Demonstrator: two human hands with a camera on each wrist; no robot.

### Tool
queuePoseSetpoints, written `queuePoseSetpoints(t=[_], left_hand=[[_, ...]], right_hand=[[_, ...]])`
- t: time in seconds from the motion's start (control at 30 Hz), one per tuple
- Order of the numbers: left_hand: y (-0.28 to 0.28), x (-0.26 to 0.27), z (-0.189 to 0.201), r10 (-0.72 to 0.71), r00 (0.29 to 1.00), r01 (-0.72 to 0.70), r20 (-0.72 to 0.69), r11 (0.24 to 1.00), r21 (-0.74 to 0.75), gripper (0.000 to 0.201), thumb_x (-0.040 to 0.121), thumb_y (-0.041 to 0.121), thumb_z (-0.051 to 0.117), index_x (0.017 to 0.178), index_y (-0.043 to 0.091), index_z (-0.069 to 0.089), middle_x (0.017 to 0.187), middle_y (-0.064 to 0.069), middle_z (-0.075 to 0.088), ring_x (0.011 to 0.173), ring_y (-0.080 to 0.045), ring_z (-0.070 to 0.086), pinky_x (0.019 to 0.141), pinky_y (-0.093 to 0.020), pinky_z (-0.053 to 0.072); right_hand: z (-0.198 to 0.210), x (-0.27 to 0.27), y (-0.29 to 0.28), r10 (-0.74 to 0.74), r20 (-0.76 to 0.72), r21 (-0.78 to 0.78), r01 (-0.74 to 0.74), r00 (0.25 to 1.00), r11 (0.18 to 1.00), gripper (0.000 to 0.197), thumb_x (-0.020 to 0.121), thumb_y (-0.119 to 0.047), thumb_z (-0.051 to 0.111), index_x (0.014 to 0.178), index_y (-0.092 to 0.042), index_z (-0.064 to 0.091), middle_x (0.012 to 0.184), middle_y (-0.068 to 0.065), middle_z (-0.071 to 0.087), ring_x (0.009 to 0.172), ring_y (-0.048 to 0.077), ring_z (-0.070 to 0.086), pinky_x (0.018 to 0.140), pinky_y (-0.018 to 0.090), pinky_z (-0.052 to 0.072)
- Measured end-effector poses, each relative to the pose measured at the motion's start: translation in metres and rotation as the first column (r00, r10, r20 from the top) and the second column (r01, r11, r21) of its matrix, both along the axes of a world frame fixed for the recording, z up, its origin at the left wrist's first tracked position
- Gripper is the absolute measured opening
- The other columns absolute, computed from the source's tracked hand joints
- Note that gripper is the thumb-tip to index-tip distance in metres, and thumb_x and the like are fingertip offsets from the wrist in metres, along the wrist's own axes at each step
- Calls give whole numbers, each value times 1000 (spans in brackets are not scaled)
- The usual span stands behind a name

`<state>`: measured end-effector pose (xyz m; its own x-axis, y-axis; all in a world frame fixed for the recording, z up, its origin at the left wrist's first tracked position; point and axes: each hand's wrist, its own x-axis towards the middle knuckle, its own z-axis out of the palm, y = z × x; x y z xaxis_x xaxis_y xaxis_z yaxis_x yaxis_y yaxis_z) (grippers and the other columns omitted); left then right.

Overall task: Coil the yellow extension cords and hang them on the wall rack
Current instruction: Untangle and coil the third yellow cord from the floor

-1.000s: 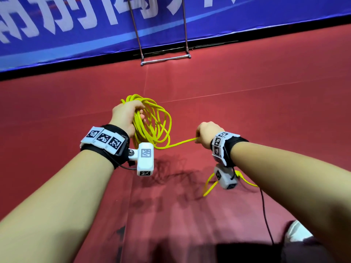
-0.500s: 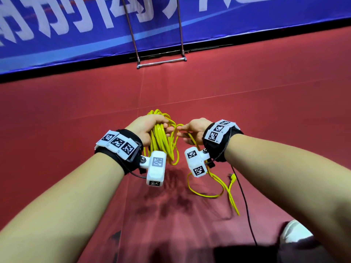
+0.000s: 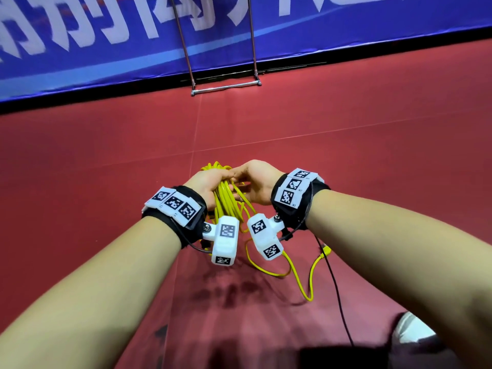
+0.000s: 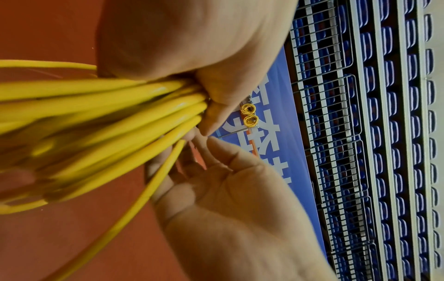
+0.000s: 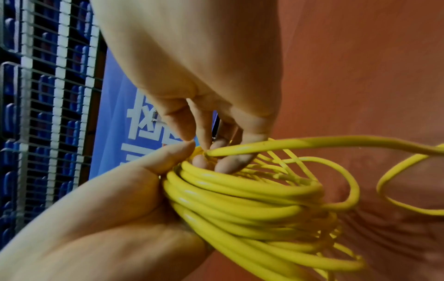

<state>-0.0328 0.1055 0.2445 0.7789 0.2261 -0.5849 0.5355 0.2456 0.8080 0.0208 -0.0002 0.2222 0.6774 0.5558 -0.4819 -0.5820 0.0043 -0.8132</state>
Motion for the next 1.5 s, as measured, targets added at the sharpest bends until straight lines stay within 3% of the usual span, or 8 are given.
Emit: queuePoseSetpoints(t=[0.17,0.33,0.5,0.7,0.9,1.07,1.27,1.5], left_hand=[[12,-2,-6,136,990,-137,30,990,26,12,93,1,53,85,8,60,65,-16,53,45,-23,61,56,-51,58],[31,3,-6,310,945,-315,107,948,35,17,92,2,54,76,6,56,42,-5,48,34,-14,51,49,-25,48],[52,5,-8,397,902,-402,169,916,-5,16,91,4,57,76,8,57,56,-5,50,34,-12,51,42,-21,48],[66,1,-15,388,911,-398,141,916,56,16,92,8,59,76,9,57,66,-5,51,35,-11,53,38,-24,48],[76,-3,-20,415,901,-424,123,904,56,14,90,7,57,77,10,58,52,-3,51,39,-12,50,44,-21,45],[67,-1,-20,501,842,-525,201,847,88,10,82,-2,64,79,8,62,43,-5,51,42,-17,52,54,-31,49],[61,0,-14,493,834,-527,247,845,94,13,80,-5,61,76,8,59,57,-9,48,40,-16,51,48,-24,45],[46,0,-7,388,897,-411,212,908,77,15,80,-4,59,72,7,55,55,-8,48,45,-18,52,52,-28,47]], right_hand=[[3,-4,3,129,179,-8,-130,975,991,31,89,6,35,110,-6,55,72,11,47,38,9,48,50,25,51],[-18,-4,-11,477,443,-391,-315,759,865,29,84,8,58,102,-14,54,71,17,52,57,23,50,64,37,47],[-43,-3,-36,662,447,-546,-403,601,734,28,92,5,57,114,-12,60,85,18,61,71,24,63,72,34,47],[-52,14,-55,328,429,-415,-139,841,899,18,100,-2,46,104,-13,61,59,5,58,43,13,53,48,23,44],[-54,36,-66,32,596,-496,337,802,800,9,91,-11,58,87,-17,64,60,5,64,34,11,40,41,20,30],[-46,50,-74,107,547,-598,299,830,744,17,84,-14,65,76,-22,53,91,8,63,74,20,61,67,27,57],[-43,44,-67,208,523,-666,244,826,705,20,79,-14,69,90,-22,55,101,8,56,92,25,57,91,43,54],[-25,25,-33,-191,226,-309,256,955,916,24,84,14,39,71,-4,49,63,12,45,47,20,40,43,23,35]])
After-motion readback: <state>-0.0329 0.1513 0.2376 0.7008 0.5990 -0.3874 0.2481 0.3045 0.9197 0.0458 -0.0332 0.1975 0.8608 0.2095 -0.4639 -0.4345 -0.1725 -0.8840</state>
